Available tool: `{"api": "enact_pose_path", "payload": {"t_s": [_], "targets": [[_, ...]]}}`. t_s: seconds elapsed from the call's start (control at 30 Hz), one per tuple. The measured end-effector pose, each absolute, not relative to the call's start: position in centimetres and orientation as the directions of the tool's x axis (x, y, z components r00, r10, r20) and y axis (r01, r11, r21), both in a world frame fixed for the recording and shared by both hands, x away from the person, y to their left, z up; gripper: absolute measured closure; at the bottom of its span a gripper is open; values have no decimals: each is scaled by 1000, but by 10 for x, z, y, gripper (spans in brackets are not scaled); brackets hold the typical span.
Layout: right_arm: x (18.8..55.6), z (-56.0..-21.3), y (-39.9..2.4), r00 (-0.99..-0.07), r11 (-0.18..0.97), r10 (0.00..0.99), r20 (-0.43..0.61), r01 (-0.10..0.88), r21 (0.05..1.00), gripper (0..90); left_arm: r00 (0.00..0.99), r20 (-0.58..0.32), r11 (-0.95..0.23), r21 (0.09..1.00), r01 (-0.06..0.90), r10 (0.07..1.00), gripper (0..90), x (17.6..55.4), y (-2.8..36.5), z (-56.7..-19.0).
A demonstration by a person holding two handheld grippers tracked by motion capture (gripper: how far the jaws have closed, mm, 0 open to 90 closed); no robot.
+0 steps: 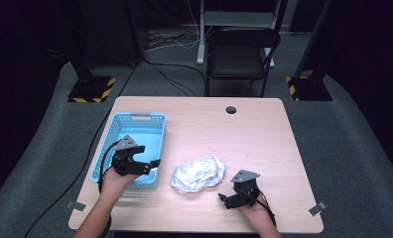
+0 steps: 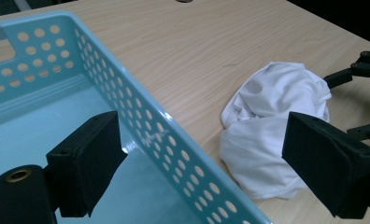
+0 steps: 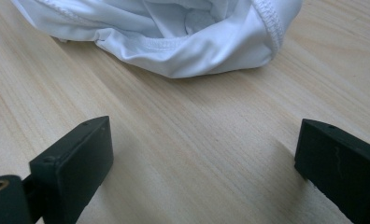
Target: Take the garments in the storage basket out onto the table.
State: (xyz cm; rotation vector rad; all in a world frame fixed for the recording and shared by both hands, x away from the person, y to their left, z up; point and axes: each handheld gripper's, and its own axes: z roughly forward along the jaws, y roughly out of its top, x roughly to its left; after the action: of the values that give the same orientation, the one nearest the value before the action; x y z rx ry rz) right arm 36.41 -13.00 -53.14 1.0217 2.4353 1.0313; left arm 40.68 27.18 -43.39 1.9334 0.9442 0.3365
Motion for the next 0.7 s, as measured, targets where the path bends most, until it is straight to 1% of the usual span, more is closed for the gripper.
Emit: {"api": "enact_pose_path", "payload": {"t_s": [0.7], "targets": [[364, -531, -130, -700, 488, 715, -3, 496, 718, 36, 587, -184, -198, 827, 526, 788, 112, 416, 307, -437]]}}
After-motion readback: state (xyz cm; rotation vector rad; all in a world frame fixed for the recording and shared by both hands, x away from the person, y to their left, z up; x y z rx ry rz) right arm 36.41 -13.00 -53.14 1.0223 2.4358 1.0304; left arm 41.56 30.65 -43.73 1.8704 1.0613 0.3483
